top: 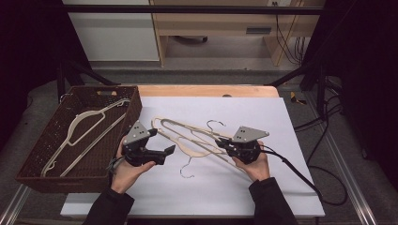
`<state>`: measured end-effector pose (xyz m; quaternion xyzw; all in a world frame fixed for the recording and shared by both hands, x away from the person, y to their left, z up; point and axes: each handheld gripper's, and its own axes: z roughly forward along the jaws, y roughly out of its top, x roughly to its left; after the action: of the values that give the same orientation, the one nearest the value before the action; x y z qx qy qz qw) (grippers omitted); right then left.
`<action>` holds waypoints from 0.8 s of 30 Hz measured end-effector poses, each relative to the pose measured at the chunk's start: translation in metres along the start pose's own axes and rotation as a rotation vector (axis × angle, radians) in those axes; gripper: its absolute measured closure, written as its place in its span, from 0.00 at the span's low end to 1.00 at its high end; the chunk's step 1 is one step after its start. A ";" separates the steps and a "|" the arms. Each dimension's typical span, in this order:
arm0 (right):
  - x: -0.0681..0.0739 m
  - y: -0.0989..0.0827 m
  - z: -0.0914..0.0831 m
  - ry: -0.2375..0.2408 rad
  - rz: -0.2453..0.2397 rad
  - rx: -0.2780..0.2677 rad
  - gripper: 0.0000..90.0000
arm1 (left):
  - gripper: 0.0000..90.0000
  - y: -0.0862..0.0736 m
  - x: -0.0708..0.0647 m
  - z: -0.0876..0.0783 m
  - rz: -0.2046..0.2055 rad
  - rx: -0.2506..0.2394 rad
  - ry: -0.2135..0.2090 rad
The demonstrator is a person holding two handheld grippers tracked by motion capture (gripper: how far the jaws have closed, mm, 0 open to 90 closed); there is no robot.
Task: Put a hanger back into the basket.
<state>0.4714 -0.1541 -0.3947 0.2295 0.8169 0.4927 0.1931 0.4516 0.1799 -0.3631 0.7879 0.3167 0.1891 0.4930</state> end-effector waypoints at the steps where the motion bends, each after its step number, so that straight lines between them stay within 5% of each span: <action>1: 0.001 0.000 -0.001 0.020 0.008 -0.005 0.96 | 0.13 0.000 -0.001 0.000 0.006 0.000 -0.006; 13: 0.015 -0.001 0.000 0.164 0.044 -0.003 0.96 | 0.14 0.000 -0.017 0.014 0.090 0.047 -0.081; 24: 0.036 0.009 0.004 0.256 -0.004 0.027 0.96 | 0.25 -0.004 -0.032 0.028 0.187 0.112 -0.137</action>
<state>0.4460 -0.1276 -0.3913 0.1659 0.8417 0.5067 0.0852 0.4437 0.1408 -0.3784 0.8514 0.2178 0.1621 0.4488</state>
